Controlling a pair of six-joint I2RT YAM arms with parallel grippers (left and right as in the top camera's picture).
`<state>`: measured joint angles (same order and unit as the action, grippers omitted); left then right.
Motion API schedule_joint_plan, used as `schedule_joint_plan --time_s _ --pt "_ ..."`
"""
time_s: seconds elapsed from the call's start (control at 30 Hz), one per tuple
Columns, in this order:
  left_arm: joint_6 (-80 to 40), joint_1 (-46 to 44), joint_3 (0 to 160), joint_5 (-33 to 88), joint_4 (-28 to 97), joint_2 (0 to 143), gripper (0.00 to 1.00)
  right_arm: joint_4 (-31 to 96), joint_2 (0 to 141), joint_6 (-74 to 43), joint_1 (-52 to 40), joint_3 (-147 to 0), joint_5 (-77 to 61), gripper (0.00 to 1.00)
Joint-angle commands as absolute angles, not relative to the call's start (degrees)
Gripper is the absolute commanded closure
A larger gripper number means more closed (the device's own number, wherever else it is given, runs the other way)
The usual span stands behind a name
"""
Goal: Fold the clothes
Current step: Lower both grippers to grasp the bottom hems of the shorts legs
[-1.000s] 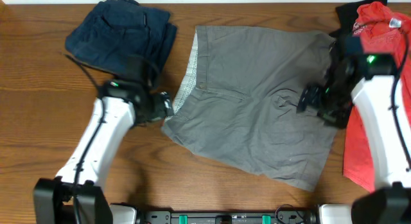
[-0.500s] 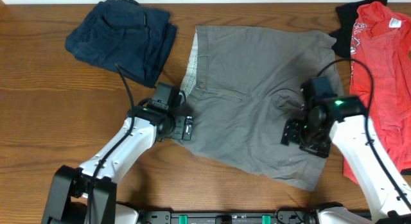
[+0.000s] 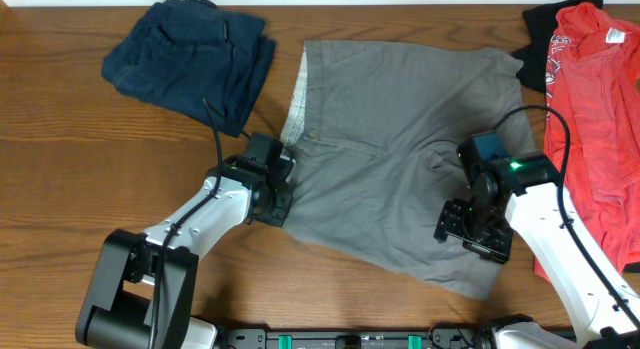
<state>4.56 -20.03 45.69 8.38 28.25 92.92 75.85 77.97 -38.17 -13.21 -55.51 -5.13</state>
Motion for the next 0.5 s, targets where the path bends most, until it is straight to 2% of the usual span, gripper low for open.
schedule_joint_plan --time_s 0.0,0.47 --pt "5.8 -20.1 45.2 10.0 29.4 94.8 0.94 76.2 77.9 -45.6 -13.6 -53.9 -4.8 0.27" --pt "4.2 -20.1 45.2 9.9 29.5 94.8 0.94 64.7 77.9 -50.5 -13.7 -35.9 -12.2 0.32"
